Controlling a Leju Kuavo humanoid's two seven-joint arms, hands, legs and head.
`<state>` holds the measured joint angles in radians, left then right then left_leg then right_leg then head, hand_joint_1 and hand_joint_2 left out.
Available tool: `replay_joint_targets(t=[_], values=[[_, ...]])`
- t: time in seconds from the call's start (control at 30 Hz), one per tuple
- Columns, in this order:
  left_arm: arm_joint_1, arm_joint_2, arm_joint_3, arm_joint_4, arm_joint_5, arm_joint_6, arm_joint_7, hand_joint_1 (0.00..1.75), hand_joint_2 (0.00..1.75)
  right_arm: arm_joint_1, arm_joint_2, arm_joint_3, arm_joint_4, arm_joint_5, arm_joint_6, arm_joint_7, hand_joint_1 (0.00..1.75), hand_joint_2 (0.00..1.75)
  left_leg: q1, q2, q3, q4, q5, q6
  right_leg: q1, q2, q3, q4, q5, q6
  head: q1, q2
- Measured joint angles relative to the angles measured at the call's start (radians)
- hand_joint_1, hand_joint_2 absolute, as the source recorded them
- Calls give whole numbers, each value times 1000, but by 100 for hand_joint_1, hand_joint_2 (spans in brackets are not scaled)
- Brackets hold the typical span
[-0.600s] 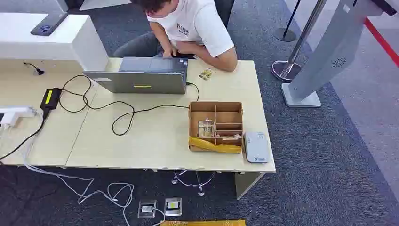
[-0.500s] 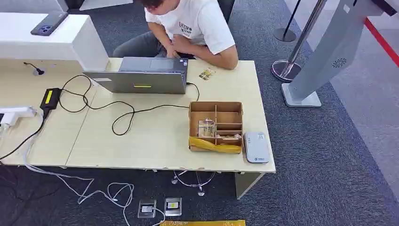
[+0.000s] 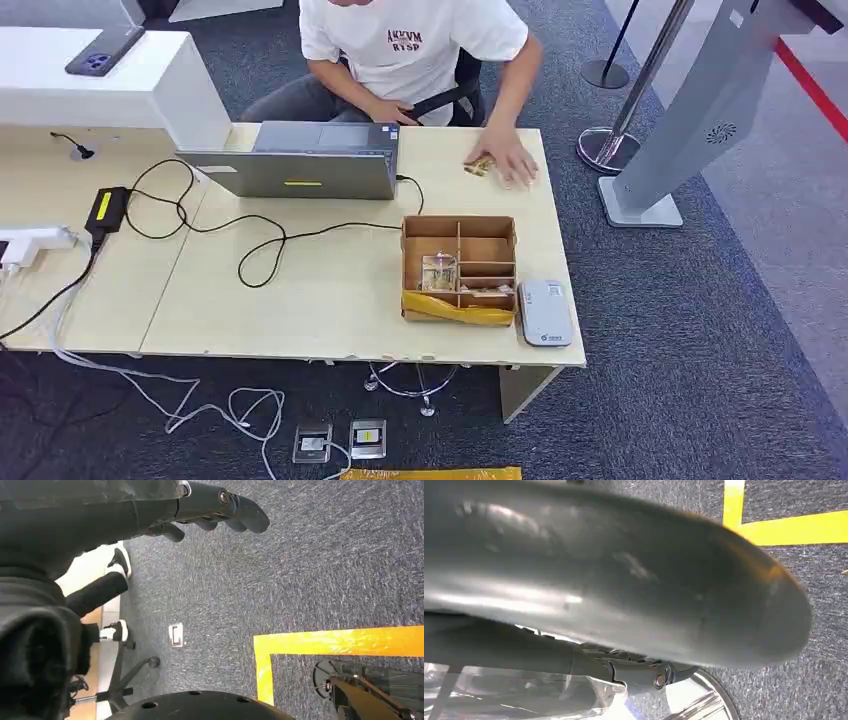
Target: Pass the card to the sensor for recognition and then transmit it.
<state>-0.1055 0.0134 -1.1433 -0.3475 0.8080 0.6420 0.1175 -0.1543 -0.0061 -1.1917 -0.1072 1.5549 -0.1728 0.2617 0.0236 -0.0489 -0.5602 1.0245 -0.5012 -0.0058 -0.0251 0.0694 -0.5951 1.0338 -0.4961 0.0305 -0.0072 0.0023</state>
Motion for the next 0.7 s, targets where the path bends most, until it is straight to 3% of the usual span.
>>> replay_joint_targets(t=[0.3, 0.33, 0.7], values=[[0, 0, -2, 0, 9, -6, -1, 0, 0, 0, 0, 0, 0, 0, 1, 8, 0, 0, 0, 0, 0, 0, 0, 0, 0, 0, 0, 0, 0, 0, 0, 0], [0, 0, -2, 0, 9, -8, -1, 0, 0, 0, -1, 0, 0, 0, -1, 8, 0, 175, 0, 0, 0, 0, 0, 0, 0, 0, 0, 0, 0, 0, 0, 0], [-2, 1, -6, 0, 8, -21, -25, 0, 0, -18, -44, -4, 0, 0, -52, -40, 0, 175, 0, 0, 0, 0, 0, 0, 0, 0, 0, 0, 0, 0, -1, 0]])
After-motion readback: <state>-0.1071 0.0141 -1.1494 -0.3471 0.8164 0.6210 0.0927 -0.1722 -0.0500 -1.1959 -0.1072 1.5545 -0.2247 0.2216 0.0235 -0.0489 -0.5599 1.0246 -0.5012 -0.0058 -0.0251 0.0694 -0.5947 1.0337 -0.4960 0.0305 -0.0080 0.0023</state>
